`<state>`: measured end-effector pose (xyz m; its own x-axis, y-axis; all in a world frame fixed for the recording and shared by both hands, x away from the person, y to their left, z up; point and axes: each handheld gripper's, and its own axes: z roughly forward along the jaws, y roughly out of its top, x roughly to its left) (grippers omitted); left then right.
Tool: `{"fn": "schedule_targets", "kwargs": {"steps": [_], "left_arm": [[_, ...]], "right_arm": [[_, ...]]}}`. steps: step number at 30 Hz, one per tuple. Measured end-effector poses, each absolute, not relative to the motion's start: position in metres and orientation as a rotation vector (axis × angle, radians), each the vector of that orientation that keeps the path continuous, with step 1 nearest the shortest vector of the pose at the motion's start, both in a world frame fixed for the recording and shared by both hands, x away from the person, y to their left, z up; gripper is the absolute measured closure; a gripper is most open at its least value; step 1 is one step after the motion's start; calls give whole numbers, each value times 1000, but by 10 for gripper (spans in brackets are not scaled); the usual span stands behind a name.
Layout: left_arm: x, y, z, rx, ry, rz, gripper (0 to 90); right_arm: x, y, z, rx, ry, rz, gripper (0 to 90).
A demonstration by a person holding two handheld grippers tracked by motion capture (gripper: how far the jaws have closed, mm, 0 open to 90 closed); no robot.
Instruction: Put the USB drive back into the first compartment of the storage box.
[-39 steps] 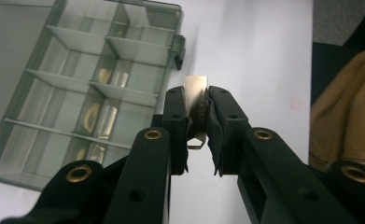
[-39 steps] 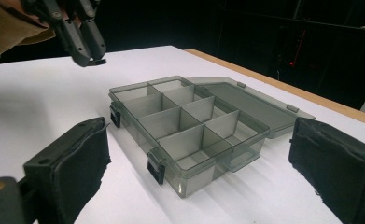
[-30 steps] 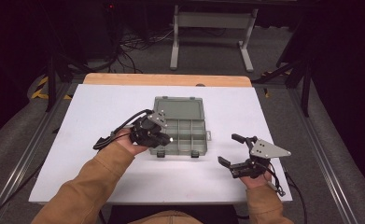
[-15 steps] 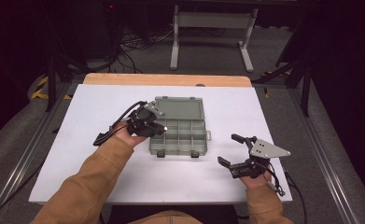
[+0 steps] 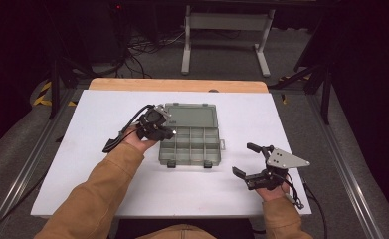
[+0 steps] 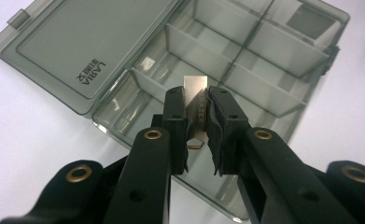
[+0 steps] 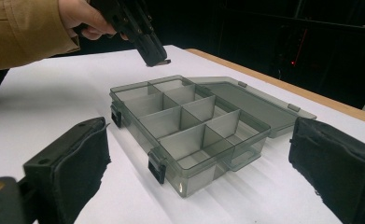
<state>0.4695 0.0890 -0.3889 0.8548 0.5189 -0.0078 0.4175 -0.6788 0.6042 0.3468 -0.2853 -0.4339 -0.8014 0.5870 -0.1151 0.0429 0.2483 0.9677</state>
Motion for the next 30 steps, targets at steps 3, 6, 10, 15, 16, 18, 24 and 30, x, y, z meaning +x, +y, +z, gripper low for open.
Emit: {"fn": "schedule_targets", "kwargs": {"steps": [3, 6, 10, 15, 16, 18, 24, 30], "left_arm": [[473, 89, -392, 2415, 700, 218, 783], [476, 89, -393, 2415, 715, 222, 783], [481, 90, -396, 2406, 739, 217, 783], [485, 90, -399, 2408, 759, 216, 783], [485, 90, -400, 2408, 761, 215, 783], [486, 90, -402, 2415, 761, 212, 783], [494, 89, -413, 2423, 786, 189, 783], [498, 88, -419, 2442, 798, 186, 783]], "right_arm": [[347, -285, -434, 572, 2067, 1582, 55], [347, -285, -434, 572, 2068, 1581, 55], [347, -285, -434, 572, 2069, 1581, 55], [347, -285, -434, 571, 2069, 1581, 54], [347, -285, -434, 571, 2069, 1581, 55], [347, -285, -434, 570, 2070, 1580, 54], [347, -283, -434, 562, 2072, 1582, 54], [347, -283, -434, 564, 2075, 1582, 55]]}}
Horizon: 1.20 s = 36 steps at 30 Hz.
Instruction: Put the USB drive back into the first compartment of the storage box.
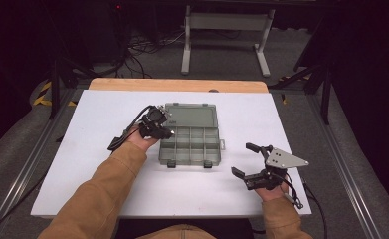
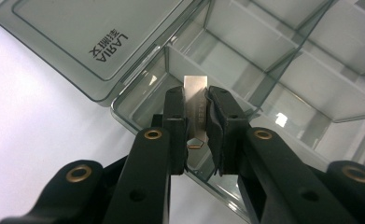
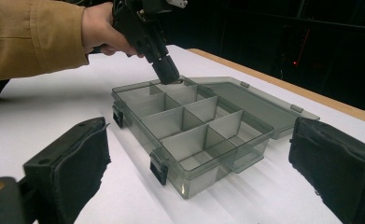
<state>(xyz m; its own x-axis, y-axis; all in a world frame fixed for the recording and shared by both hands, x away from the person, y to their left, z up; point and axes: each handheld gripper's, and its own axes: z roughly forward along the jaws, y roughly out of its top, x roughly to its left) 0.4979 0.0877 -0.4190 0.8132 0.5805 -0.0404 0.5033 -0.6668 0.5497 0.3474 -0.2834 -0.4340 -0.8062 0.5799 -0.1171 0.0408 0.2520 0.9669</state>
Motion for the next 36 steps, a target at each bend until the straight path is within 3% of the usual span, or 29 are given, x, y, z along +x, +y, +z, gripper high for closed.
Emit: {"fn": "schedule_targets", "kwargs": {"steps": [36], "left_arm": [[503, 83, -429, 2490, 789, 141, 776]], "right_arm": [[348, -284, -435, 570, 2080, 1579, 55]]}}
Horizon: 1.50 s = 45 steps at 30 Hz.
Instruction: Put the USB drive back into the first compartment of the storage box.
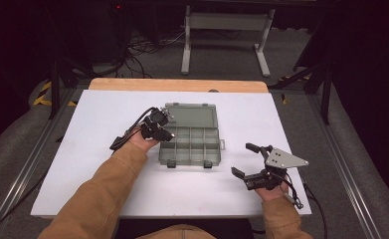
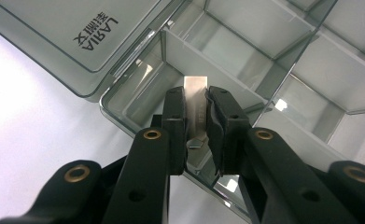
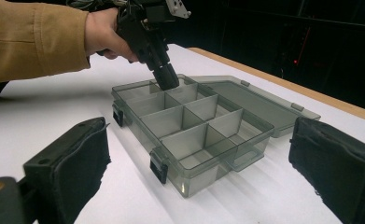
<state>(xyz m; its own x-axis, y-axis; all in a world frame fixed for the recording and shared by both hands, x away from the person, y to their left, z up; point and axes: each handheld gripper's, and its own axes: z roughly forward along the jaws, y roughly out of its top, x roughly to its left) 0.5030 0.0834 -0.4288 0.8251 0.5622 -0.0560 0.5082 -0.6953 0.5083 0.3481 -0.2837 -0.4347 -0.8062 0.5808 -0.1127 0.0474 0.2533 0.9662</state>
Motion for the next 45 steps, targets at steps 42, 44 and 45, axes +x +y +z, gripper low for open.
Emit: {"fn": "schedule_targets", "kwargs": {"steps": [42, 44, 45], "left_arm": [[432, 94, -369, 2283, 604, 212, 22], [427, 97, -367, 2274, 596, 214, 21], [423, 99, -366, 2259, 595, 225, 22]], "right_arm": [[354, -280, -435, 561, 2089, 1585, 55], [354, -280, -435, 559, 2088, 1586, 54], [354, -280, -435, 559, 2088, 1585, 54]]}}
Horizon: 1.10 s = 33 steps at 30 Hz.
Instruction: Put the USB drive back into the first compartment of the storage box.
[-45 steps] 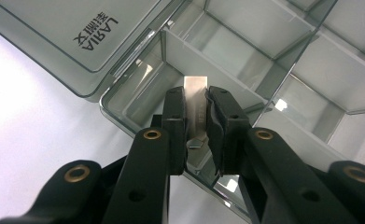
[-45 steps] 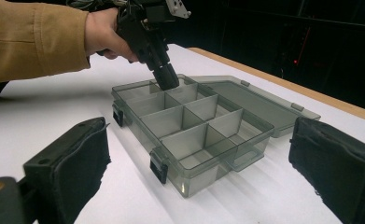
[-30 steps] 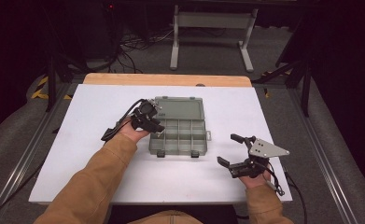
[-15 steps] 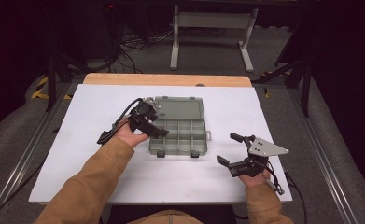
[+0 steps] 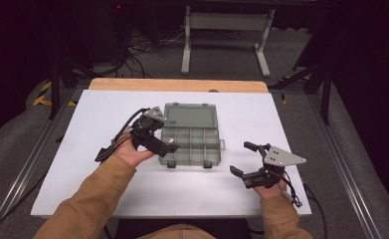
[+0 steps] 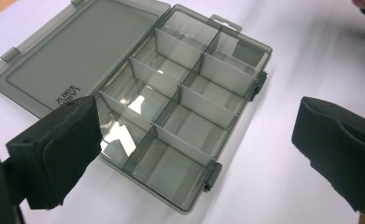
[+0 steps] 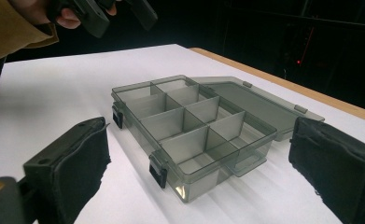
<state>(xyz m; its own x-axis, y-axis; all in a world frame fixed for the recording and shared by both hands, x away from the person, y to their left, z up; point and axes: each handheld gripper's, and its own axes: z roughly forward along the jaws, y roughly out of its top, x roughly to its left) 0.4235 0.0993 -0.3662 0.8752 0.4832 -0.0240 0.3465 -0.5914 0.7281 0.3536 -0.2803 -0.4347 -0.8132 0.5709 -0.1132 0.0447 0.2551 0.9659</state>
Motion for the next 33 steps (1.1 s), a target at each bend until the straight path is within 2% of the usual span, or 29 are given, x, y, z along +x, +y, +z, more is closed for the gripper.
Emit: {"fn": "schedule_targets", "kwargs": {"steps": [18, 33], "left_arm": [[383, 157, -373, 2020, 570, 332, 22], [355, 206, -410, 1785, 564, 459, 26]], "right_arm": [[353, -281, -435, 563, 2085, 1590, 54], [352, -280, -435, 557, 2089, 1585, 54]]}}
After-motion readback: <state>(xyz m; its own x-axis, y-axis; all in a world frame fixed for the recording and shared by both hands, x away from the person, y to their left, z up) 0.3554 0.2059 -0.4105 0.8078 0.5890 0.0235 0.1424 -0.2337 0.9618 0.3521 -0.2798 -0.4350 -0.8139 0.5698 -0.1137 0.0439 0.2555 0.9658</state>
